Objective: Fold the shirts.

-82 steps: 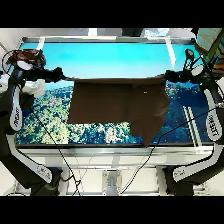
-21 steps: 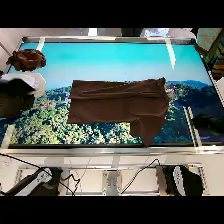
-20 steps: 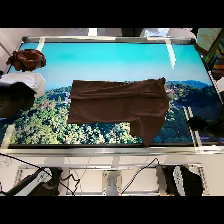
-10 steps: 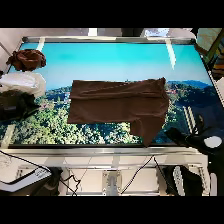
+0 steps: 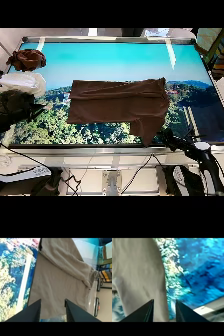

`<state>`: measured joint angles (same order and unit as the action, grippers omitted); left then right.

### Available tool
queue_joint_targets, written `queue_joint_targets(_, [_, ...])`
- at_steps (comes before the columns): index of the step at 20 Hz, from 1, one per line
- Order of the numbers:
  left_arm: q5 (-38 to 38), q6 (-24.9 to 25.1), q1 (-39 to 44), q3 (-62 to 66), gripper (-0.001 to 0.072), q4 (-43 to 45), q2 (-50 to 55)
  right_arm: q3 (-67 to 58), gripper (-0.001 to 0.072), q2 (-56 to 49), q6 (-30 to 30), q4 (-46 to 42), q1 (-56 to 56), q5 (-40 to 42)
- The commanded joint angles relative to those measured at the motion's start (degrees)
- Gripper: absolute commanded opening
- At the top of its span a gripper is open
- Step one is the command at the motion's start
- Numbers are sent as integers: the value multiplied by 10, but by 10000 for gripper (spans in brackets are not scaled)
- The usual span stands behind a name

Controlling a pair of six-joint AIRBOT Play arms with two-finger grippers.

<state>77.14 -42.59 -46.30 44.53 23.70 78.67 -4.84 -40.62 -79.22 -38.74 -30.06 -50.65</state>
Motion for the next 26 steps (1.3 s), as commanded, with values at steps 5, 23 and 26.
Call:
queue_joint_targets(5, [-43,-17,20,-2,336,40,4,4,251,-152,105,129,0,49])
queue_joint_targets(23, [-145,-138,248,-3,359,124,127,4,22,-155,133,127,0,84])
queue_joint_targets(26, [-154,-138,261,-3,358,125,128,4,22,-155,133,127,0,84])
